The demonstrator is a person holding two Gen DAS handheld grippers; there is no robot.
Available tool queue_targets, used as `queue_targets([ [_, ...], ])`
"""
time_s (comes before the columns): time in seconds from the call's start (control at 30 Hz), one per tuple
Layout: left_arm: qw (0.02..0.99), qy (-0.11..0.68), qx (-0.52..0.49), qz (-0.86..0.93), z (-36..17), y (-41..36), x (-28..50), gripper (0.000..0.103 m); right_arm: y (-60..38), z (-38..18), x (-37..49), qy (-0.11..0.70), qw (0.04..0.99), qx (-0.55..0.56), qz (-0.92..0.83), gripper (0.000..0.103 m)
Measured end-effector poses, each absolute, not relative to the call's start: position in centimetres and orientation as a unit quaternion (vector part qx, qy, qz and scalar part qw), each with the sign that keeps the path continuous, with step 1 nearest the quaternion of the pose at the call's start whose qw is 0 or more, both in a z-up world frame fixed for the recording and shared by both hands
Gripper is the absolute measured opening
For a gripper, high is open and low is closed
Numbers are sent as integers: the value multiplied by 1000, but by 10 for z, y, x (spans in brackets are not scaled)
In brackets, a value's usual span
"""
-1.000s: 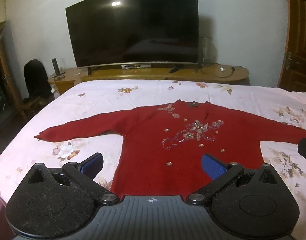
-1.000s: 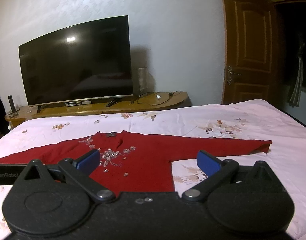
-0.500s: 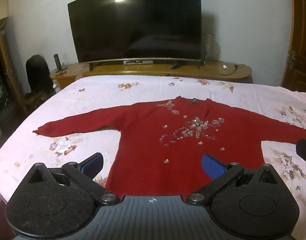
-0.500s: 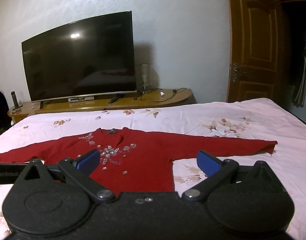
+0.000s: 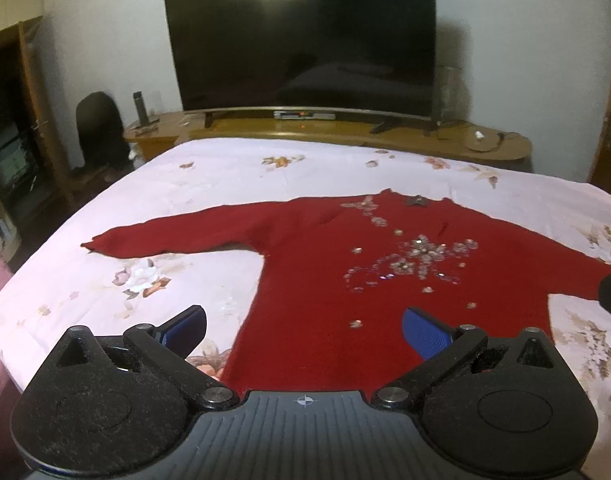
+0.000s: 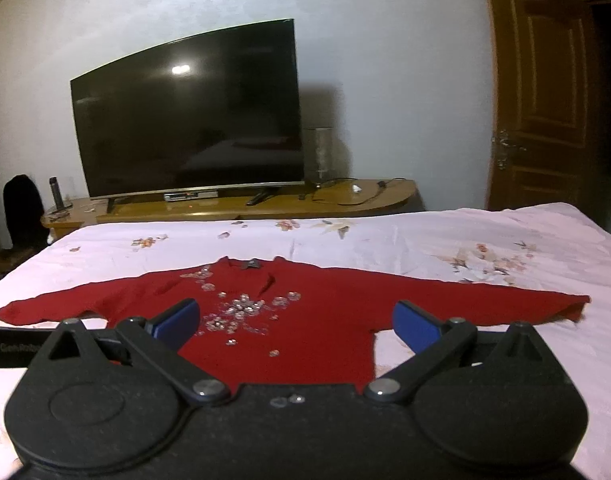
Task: Fold small clothes
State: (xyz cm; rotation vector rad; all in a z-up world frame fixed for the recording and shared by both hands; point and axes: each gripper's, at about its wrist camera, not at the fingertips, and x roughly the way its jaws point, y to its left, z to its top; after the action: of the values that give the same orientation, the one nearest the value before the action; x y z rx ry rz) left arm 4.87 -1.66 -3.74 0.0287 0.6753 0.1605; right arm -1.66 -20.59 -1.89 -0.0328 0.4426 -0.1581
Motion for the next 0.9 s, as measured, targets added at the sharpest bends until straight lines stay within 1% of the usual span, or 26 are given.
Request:
queue_targets([
  [0.23, 936, 338, 14, 99, -46, 13, 72, 103, -187, -26, 7, 221, 973, -20, -60, 102],
  [0.5, 926, 359, 5, 115, -62, 67, 112, 103, -148, -38, 42, 226, 972, -26, -50, 102],
  [0.7, 916, 380, -9, 130, -82, 113, 149, 103, -115, -54, 78, 234, 971, -30, -44, 102],
  [0.9, 902, 404, -34, 151, -106, 160, 189, 103, -87, -67, 109, 234, 971, -30, -35, 99],
])
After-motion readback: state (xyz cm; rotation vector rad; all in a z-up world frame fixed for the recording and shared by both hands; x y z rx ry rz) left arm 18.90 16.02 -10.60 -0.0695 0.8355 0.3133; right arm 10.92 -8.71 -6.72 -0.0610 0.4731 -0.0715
